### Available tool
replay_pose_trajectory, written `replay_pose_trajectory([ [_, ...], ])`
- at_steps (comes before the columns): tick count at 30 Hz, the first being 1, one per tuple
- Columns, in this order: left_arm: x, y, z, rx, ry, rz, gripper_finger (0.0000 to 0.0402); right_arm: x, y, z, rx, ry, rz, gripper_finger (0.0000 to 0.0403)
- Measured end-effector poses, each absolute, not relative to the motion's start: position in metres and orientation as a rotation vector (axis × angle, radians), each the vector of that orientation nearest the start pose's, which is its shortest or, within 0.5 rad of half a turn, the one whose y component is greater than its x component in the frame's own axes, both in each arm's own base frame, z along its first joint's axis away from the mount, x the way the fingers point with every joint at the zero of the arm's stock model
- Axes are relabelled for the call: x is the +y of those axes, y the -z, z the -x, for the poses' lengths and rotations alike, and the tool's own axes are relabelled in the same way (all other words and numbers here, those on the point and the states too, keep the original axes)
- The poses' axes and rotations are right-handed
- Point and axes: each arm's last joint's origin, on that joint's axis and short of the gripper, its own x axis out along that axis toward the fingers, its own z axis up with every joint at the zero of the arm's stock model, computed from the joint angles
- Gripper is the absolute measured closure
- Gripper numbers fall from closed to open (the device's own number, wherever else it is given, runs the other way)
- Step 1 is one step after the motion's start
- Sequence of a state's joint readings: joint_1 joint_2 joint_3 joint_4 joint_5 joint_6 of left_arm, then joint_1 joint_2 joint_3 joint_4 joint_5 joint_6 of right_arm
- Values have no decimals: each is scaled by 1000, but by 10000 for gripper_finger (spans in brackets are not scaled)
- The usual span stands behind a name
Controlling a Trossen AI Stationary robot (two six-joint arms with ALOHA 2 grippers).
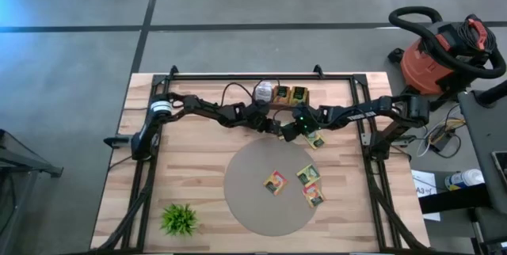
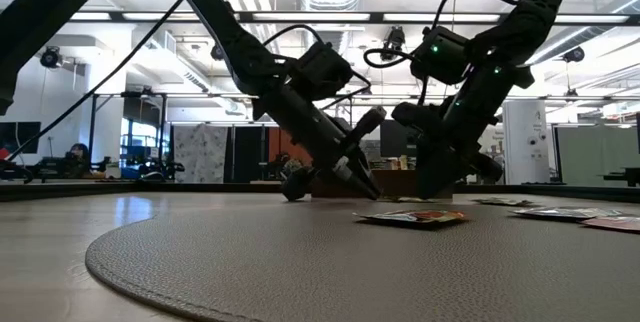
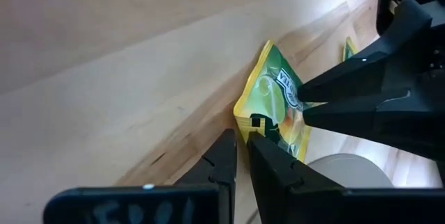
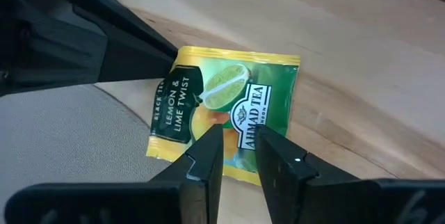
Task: Pick & Place Tea
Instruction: Put the yellow tea bag into the right section of the wooden organizer
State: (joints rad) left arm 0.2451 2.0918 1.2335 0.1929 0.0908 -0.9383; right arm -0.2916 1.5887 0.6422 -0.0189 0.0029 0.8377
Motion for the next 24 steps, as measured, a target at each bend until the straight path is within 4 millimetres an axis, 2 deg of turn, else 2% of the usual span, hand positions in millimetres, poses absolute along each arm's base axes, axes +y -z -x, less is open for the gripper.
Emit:
replay_pose_trajectory([
  [8,101,-128,-418,579,-447,992,367,-78,-123,-258,799,676,-910,321],
  [15,108,-131,-414,579,-459,987,367,-77,-121,-256,796,695,-920,321],
  [24,101,-135,-417,558,-425,1031,367,-78,-121,-256,794,696,-919,321],
])
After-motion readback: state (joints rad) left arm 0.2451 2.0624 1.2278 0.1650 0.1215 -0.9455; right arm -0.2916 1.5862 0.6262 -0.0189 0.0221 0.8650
